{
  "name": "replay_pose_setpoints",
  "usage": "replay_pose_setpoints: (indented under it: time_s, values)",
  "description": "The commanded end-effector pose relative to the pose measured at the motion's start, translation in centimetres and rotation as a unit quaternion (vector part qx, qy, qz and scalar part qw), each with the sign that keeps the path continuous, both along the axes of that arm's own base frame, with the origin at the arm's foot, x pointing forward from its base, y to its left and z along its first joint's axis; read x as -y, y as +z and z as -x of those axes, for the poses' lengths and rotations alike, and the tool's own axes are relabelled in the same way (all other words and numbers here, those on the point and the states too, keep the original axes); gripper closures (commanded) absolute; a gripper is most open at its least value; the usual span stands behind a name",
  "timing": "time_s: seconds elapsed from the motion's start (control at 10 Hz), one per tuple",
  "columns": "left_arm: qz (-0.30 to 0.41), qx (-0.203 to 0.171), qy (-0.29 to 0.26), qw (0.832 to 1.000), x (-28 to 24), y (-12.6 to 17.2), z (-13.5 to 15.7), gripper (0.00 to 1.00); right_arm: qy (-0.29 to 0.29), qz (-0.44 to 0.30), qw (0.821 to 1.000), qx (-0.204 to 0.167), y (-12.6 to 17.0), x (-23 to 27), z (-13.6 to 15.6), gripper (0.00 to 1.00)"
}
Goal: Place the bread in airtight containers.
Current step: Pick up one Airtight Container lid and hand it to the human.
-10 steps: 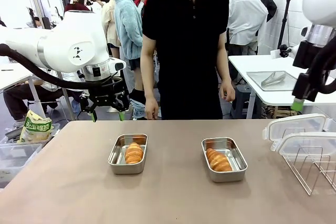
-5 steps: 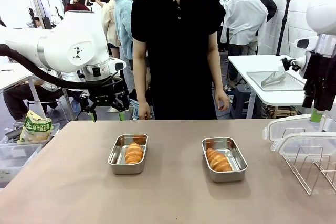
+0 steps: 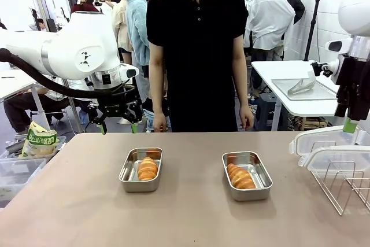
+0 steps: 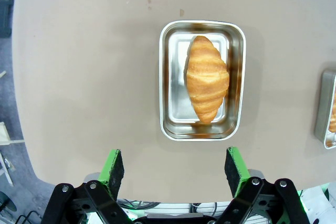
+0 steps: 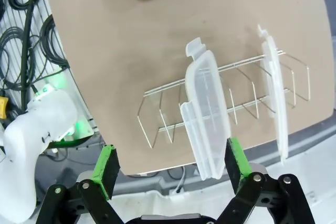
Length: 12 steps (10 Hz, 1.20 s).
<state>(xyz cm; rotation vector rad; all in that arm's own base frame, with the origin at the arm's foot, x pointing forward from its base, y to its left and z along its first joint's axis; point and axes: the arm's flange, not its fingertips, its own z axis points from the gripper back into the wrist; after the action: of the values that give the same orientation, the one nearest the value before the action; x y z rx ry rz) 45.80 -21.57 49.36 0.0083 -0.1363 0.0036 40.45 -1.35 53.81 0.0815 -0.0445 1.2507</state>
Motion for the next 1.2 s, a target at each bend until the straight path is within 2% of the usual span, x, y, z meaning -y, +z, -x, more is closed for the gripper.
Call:
replay_pose_setpoints:
  time_s: [0.0,0.3,0.4,0.7,0.9,1.1]
  values:
    - [0.000,0.002,0.001,1.000,-0.1,0.1,0.0,0.00,-0.007,-0.004,1.000,0.002,0.0,-0.3,0.0,0.00]
    - [0.000,0.002,0.001,1.000,-0.1,0.1,0.0,0.00,0.000,0.000,1.000,0.000,0.0,0.0,0.0,0.00]
    - [0.000,0.002,0.001,1.000,-0.1,0.1,0.0,0.00,0.030,-0.018,0.999,-0.014,-0.7,0.3,0.1,0.00]
    - [0.000,0.002,0.001,1.000,-0.1,0.1,0.0,0.00,0.120,-0.054,0.991,-0.011,-1.9,1.8,1.9,0.00]
    - [0.000,0.002,0.001,1.000,-0.1,0.1,0.0,0.00,0.130,-0.039,0.991,-0.009,-2.8,3.3,2.6,0.00]
    - [0.000,0.002,0.001,1.000,-0.1,0.1,0.0,0.00,0.121,-0.076,0.990,0.014,-4.2,5.2,2.9,0.00]
